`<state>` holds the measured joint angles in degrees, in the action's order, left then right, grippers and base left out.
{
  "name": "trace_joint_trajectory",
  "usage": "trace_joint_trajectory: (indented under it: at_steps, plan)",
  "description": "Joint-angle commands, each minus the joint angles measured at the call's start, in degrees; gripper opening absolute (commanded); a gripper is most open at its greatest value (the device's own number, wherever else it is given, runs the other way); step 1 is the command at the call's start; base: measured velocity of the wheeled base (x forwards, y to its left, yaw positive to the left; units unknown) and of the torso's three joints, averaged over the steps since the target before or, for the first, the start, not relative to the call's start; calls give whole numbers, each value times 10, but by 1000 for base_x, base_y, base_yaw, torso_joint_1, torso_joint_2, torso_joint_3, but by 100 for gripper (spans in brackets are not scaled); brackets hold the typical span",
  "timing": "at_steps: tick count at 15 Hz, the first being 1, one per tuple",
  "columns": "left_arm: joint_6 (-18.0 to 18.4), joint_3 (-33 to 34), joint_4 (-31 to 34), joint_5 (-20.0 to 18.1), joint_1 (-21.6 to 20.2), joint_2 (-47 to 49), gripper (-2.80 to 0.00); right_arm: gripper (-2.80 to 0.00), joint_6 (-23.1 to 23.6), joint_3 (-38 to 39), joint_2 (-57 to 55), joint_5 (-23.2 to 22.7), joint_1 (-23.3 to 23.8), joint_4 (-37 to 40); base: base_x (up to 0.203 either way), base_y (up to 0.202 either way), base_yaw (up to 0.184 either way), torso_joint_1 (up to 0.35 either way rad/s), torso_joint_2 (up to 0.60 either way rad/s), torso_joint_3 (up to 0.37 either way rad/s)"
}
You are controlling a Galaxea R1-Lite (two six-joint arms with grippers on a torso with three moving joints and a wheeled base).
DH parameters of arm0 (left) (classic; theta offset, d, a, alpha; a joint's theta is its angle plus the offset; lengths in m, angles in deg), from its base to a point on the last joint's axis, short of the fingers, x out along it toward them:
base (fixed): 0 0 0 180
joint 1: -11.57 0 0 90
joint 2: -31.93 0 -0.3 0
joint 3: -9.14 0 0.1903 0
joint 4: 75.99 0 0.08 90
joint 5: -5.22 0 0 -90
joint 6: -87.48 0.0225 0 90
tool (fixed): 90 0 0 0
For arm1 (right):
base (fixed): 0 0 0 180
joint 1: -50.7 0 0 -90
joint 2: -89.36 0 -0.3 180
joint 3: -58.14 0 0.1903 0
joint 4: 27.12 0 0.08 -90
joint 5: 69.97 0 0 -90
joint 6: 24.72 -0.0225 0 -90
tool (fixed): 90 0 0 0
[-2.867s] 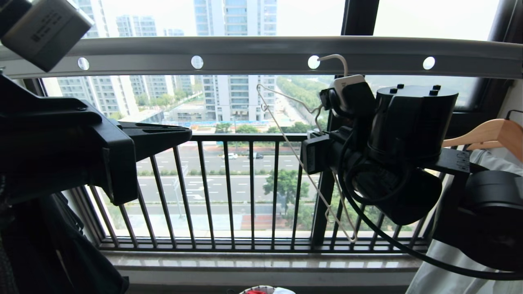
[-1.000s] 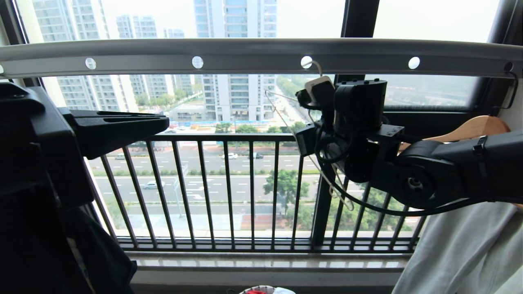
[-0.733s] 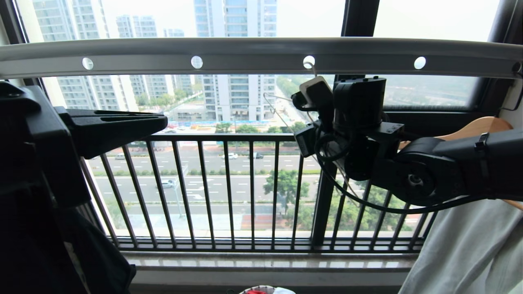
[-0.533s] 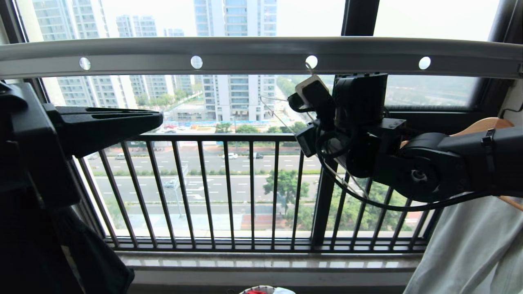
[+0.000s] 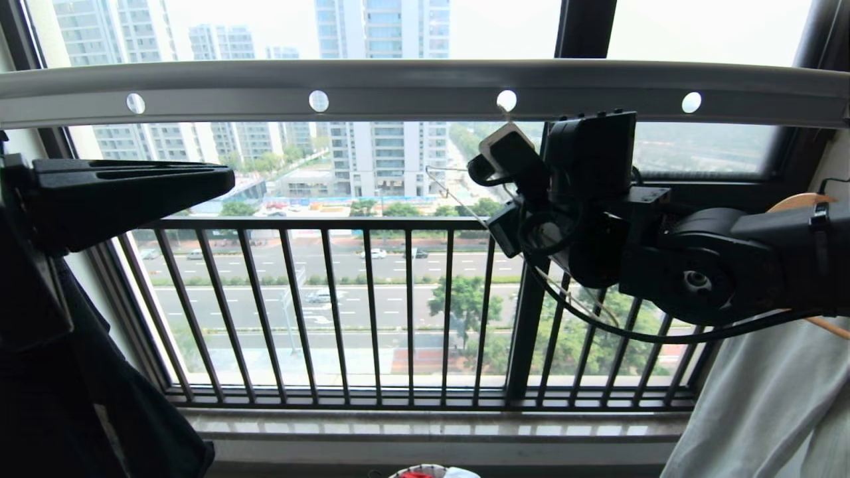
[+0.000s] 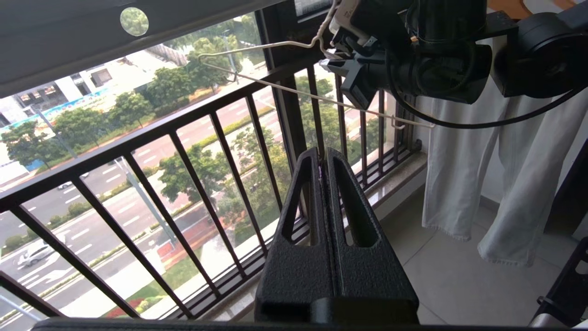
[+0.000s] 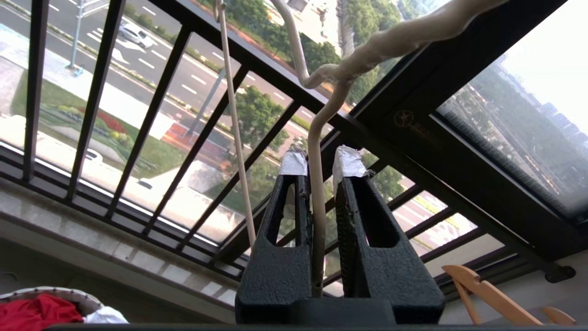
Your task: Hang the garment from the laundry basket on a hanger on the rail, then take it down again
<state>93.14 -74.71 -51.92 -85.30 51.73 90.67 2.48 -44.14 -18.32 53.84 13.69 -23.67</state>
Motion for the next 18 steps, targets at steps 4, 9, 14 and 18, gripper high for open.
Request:
trace_joint_trajectory:
  at_steps: [4,9,14,18]
  plan:
    - [1,-4,13,-2,1,-15,-280,0,1,71,42,2,-4,-6,0,0,0,0,0,0]
    - [1,-25,88,-36,20,-23,-280,0,5,216,218,-24,-48,-31,0,0,0,0,0,0]
    - [1,-1,88,-33,49,21,-280,0,8,349,416,-50,-118,-31,0,0,0,0,0,0]
    - [-4,33,89,-24,49,-5,-280,-280,-11,426,524,-62,-123,-28,0,0,0,0,0,0]
